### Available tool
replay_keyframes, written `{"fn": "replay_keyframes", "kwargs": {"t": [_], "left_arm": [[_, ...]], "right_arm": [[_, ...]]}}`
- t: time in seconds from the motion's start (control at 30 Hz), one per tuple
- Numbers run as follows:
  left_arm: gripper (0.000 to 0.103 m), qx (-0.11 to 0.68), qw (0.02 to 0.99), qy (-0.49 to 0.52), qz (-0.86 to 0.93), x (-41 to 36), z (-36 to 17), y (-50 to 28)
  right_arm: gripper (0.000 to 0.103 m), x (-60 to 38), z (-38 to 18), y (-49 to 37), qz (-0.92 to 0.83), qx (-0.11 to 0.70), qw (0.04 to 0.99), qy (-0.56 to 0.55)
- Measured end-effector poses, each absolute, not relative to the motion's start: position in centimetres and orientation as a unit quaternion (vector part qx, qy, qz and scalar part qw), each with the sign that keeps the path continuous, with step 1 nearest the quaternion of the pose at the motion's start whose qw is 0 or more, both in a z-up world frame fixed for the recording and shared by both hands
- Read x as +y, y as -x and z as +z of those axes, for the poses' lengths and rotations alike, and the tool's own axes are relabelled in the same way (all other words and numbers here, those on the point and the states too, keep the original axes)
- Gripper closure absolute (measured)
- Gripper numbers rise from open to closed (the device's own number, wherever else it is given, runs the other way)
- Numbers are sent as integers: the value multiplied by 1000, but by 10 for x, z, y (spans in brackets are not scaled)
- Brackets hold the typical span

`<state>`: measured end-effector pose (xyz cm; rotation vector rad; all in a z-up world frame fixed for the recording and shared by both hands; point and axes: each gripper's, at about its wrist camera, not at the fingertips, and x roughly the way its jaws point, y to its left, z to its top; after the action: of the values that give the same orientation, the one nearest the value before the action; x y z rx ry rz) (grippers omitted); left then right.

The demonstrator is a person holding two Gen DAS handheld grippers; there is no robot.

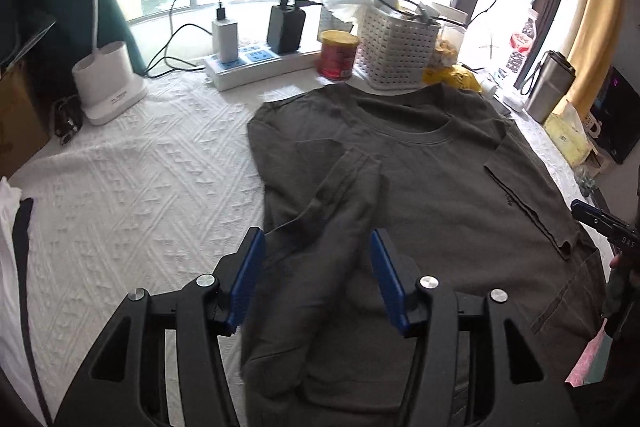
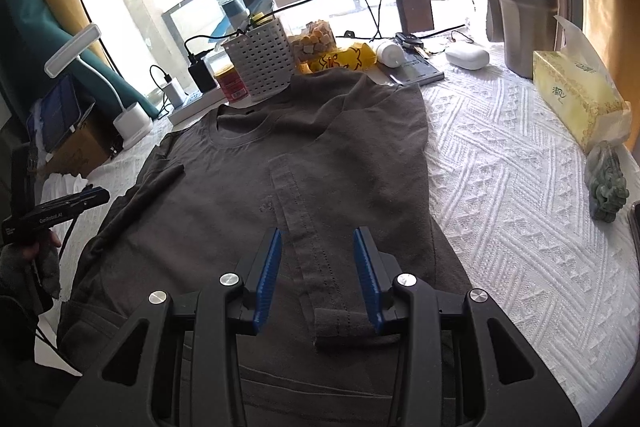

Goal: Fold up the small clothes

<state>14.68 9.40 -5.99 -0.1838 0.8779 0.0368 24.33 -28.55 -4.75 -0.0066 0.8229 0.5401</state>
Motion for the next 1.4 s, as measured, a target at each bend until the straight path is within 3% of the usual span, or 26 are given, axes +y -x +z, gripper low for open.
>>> {"fn": "replay_keyframes", "kwargs": {"t": [0.33,0.4,0.47,0.93,1.1,1.2,1.33,1.4], "left_arm": [[52,449,881,144,36,125,-97,-149],[69,440,887,137,26,120,-93,-147],[99,431,894,118,16,113,-88,-146],[100,421,902,36,-93,42,-66,-132],[100,472,874,-7,-118,16,-87,-128],[94,484,865,0,-130,14,-85,-128],[55,460,877,30,-136,22,-67,-134],[48,445,884,48,-134,27,-60,-139]], "right_arm": [[63,-266,-41,-237,277,394,876,16],[63,-265,-41,-236,275,395,877,16],[63,-265,-41,-236,272,397,876,15],[63,-262,-43,-233,282,398,873,13],[63,-270,-45,-231,275,399,875,8],[63,-275,-47,-230,271,399,876,4],[63,-281,-49,-230,268,399,877,-2],[63,-284,-49,-230,268,398,877,-4]]}}
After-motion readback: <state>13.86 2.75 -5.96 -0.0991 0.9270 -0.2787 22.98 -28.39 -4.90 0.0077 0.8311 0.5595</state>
